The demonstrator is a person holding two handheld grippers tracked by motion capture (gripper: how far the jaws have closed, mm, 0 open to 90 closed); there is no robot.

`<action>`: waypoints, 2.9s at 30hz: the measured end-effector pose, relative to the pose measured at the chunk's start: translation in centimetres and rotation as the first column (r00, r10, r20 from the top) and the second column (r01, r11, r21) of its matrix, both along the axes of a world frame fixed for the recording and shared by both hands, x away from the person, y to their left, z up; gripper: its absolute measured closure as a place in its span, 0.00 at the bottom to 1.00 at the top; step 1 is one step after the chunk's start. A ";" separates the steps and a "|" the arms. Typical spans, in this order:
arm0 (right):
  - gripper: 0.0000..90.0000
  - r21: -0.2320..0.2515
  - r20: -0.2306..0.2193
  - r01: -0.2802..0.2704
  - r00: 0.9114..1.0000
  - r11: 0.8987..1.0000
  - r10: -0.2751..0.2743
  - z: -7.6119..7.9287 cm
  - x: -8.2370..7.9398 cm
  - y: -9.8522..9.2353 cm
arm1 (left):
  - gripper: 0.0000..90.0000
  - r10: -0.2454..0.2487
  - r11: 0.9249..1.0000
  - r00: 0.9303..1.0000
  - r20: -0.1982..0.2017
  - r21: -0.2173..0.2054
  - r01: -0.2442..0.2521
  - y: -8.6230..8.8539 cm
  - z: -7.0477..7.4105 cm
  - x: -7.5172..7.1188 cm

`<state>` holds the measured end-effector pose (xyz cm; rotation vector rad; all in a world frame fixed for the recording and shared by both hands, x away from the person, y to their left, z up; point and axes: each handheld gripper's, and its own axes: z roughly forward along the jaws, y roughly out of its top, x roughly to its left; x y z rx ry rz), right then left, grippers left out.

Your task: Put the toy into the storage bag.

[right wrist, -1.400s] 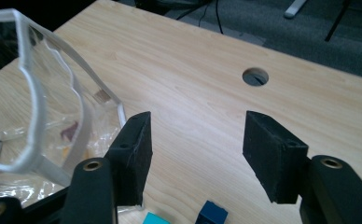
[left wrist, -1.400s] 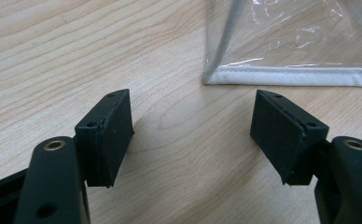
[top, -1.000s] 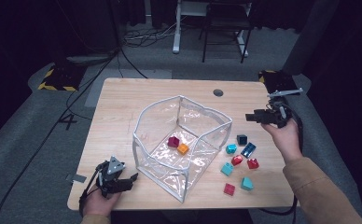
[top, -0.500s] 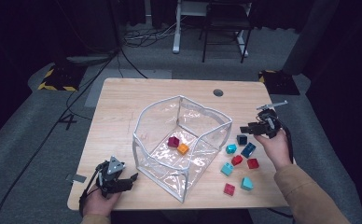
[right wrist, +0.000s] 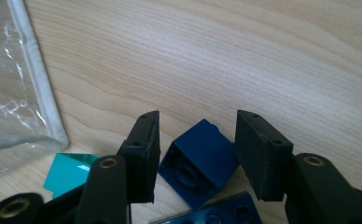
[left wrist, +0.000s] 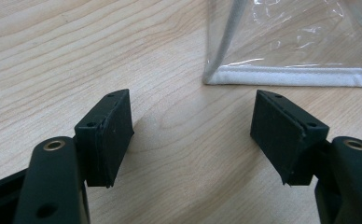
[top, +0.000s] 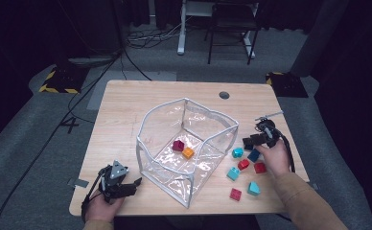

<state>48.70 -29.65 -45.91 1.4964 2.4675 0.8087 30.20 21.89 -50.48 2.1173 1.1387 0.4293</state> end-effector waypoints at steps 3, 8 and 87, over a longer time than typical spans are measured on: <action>0.58 -0.010 -0.013 0.012 1.000 1.000 -0.013 -0.5 0.0 0.1 | 0.33 0.007 1.000 1.000 0.001 0.000 -0.007 0.0 0.0 -0.1; 0.54 -0.016 -0.032 0.018 0.999 1.000 -0.019 -0.8 0.0 0.2 | 0.33 0.010 1.000 1.000 0.002 0.000 -0.010 0.0 0.0 -0.1; 0.57 0.111 0.199 -0.152 0.972 0.982 0.128 16.2 -4.6 2.0 | 0.33 0.011 1.000 1.000 0.002 0.000 -0.011 0.0 0.0 -0.1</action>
